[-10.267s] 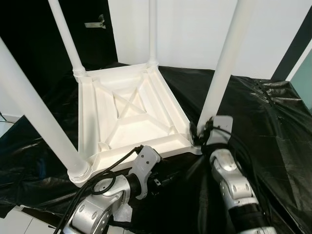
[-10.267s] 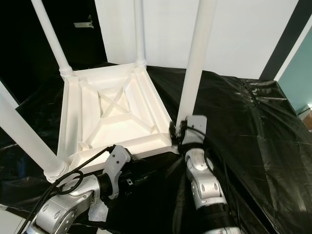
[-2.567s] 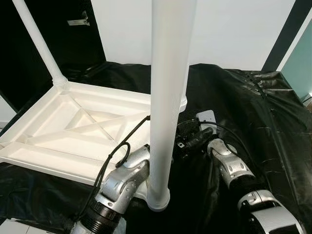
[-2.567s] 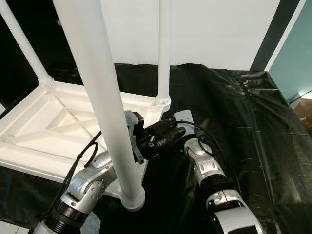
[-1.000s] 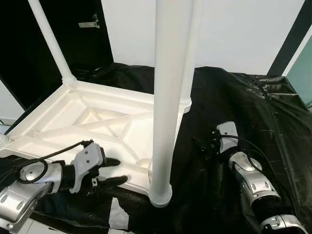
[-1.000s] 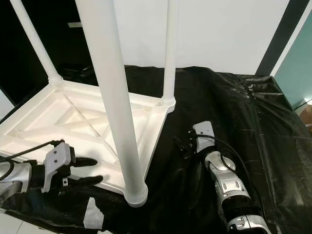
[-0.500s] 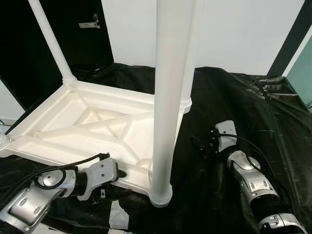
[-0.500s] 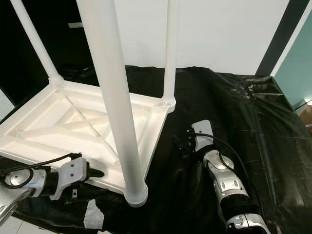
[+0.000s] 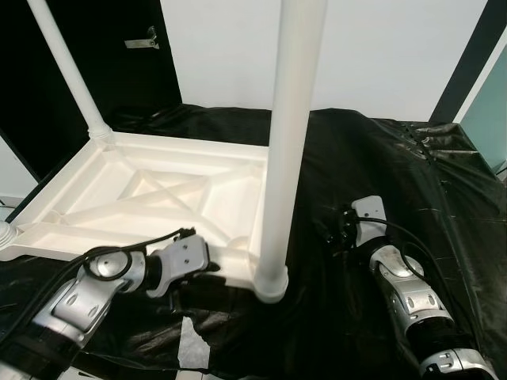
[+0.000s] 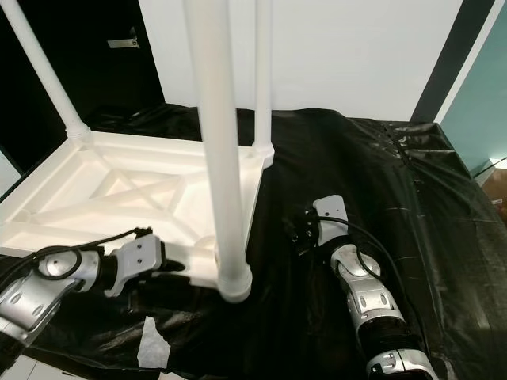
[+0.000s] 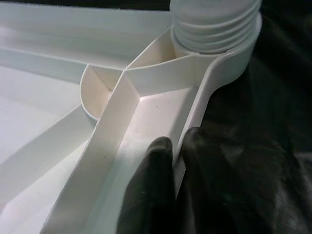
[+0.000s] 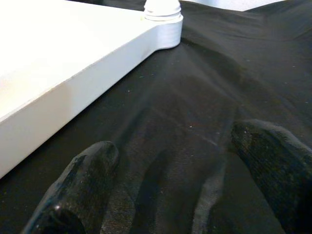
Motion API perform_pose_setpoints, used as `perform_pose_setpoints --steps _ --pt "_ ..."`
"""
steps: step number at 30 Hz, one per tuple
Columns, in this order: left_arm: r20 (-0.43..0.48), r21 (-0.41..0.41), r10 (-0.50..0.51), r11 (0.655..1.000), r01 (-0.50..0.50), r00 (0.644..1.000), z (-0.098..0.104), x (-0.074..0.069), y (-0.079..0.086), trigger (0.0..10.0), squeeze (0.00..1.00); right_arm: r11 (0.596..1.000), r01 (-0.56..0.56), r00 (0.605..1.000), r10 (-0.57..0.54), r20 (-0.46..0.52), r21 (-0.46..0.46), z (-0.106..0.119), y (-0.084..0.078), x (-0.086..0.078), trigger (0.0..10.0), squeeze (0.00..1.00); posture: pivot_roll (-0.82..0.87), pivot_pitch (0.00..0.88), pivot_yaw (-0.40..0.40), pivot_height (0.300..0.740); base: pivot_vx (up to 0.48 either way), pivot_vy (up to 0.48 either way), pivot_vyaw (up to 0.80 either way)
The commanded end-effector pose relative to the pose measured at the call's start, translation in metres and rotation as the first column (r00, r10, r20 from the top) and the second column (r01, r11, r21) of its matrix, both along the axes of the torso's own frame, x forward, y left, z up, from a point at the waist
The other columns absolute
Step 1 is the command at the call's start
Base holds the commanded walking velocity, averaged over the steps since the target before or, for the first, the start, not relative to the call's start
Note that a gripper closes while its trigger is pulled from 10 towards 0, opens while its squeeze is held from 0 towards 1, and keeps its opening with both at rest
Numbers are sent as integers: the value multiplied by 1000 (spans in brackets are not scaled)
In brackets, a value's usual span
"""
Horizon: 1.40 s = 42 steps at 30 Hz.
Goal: Building children table
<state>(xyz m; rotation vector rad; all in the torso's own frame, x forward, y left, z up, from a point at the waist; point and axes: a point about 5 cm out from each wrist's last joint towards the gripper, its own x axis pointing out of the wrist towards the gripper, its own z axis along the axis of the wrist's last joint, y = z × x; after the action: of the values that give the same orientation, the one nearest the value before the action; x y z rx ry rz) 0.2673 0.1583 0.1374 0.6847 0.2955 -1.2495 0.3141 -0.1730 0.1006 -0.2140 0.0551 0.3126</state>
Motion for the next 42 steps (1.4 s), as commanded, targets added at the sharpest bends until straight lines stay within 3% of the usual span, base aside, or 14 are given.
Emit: perform_pose_setpoints --steps 1,2,4,5,6,8,19,20,23,24,25,26,34,42 --pt "40 7 81 997 -82 996 -3 6 4 0 0 1000 18 1000 -18 -11 21 -2 -2 -2 10000 0 -24 0 6 740 0 0 0" --pt "56 5 92 996 -92 994 -4 9 1 2706 0 999 29 1000 -29 -4 31 -1 -3 -3 10000 0 -24 0 5 740 0 0 0" --pt "88 -2 109 994 -109 990 -5 15 -4 2667 0 997 55 998 -55 12 51 0 -5 -5 10000 0 -25 0 5 740 0 0 0" --pt "106 -11 129 992 -128 986 -5 18 -6 8510 0 996 70 997 -71 25 57 2 -6 -6 10000 0 -28 0 6 740 0 0 0" --pt "116 -18 141 990 -140 983 -4 21 -8 8510 0 995 79 996 -81 33 60 2 -6 -7 10000 0 -29 0 7 740 0 0 0" --pt "128 -28 165 986 -163 978 -5 25 -11 10000 0 992 96 994 -99 42 82 4 -8 -9 10000 0 -32 0 7 740 0 0 0" --pt "86 6 108 994 -109 990 -14 24 -17 10000 0 989 41 993 -56 107 139 18 -12 -37 10000 0 -53 0 19 740 0 0 0" --pt "77 9 107 994 -108 991 -15 24 -17 10000 1000 989 37 992 -53 112 140 19 -13 -39 10000 0 -61 0 24 740 0 0 0" --pt "97 34 105 994 -109 990 -17 28 -18 10000 1000 990 11 992 -29 126 138 23 -14 -45 10000 0 -69 0 29 740 0 0 0" --pt "100 41 100 994 -104 990 -18 28 -19 10000 541 991 -14 993 -1 119 131 23 -13 -48 10000 0 -70 0 30 740 0 0 0" --pt "100 41 100 994 -104 990 -18 28 -19 10000 541 991 -14 993 -1 119 131 23 -13 -48 10000 0 -70 0 30 740 0 0 0" --pt "106 62 69 995 -76 992 -21 25 -20 10000 0 991 -81 993 70 99 106 23 -10 -56 10000 0 -77 0 33 740 0 0 0" --pt "118 33 99 994 -103 988 -16 29 -17 10000 0 960 -269 962 272 -29 82 19 -9 -81 10000 0 -91 0 47 740 0 0 0" --pt "54 -145 138 981 -129 989 2 27 -15 10000 0 924 -373 916 381 -127 82 18 -17 -91 10000 0 -85 0 44 740 0 0 0"
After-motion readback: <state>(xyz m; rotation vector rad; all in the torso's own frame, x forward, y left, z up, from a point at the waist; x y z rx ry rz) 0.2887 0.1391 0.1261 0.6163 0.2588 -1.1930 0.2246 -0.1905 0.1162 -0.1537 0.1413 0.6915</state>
